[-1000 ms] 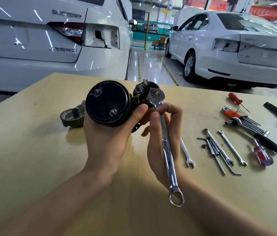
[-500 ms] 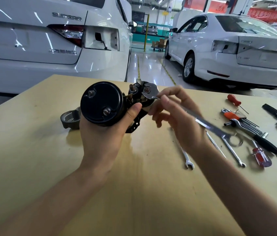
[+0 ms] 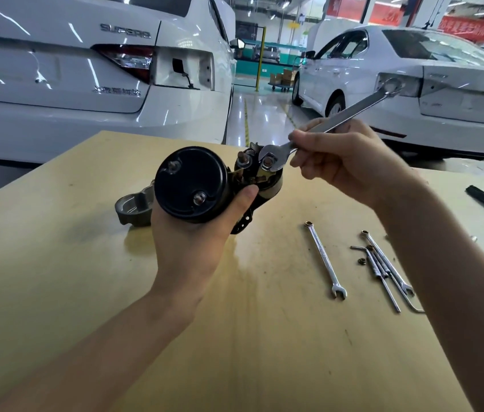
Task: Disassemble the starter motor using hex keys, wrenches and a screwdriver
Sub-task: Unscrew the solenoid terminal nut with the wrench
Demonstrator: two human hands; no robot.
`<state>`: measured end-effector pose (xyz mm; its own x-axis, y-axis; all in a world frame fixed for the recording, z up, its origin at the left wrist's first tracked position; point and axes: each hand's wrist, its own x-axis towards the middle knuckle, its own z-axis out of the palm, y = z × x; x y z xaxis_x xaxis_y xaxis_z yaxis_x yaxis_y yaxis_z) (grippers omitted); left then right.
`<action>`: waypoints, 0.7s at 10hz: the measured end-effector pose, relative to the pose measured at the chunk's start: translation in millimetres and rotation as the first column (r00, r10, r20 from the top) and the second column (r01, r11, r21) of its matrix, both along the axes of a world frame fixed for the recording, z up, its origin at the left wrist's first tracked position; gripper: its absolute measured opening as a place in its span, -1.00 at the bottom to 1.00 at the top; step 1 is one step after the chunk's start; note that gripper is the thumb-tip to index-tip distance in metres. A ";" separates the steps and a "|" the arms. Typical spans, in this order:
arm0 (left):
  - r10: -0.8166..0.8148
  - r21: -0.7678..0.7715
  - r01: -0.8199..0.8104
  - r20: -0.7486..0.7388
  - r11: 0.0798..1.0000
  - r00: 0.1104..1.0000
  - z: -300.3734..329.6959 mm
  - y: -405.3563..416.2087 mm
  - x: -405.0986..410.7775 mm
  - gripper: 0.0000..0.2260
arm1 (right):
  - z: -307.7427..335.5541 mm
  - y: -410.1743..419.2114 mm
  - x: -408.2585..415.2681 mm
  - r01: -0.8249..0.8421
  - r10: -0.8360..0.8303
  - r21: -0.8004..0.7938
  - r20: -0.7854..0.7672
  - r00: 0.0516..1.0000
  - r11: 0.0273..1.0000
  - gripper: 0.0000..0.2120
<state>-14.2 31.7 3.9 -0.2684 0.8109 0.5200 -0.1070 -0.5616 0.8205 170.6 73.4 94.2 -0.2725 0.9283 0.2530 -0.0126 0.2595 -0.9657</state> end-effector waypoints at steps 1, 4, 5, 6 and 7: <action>0.025 -0.062 -0.024 0.016 0.998 1.000 2.9 -0.2 -0.8 -0.78 | -15.4 -4.5 -6.1 0.073 -0.057 0.027 -0.389 0.920 0.997 -0.89; 0.088 -0.184 -0.067 0.111 0.981 0.990 8.7 -0.7 0.4 -0.50 | -40.3 -46.8 -14.8 0.189 -0.083 0.409 -0.262 0.962 0.893 -0.78; 0.076 -0.213 -0.051 0.112 0.976 0.991 7.2 0.7 -0.1 -0.45 | -38.1 -48.3 -14.5 0.161 -0.048 0.230 -0.429 0.902 0.960 -0.70; 0.093 -0.226 -0.068 0.103 0.972 0.990 9.2 0.0 0.9 -0.47 | -41.6 -50.0 -17.1 0.108 -0.040 0.141 -0.415 0.909 0.984 -0.79; 0.105 -0.216 -0.081 0.101 0.973 0.989 9.7 -1.3 1.8 -0.57 | -46.2 -56.4 -21.0 -0.023 0.046 0.088 -0.280 0.959 0.996 -0.87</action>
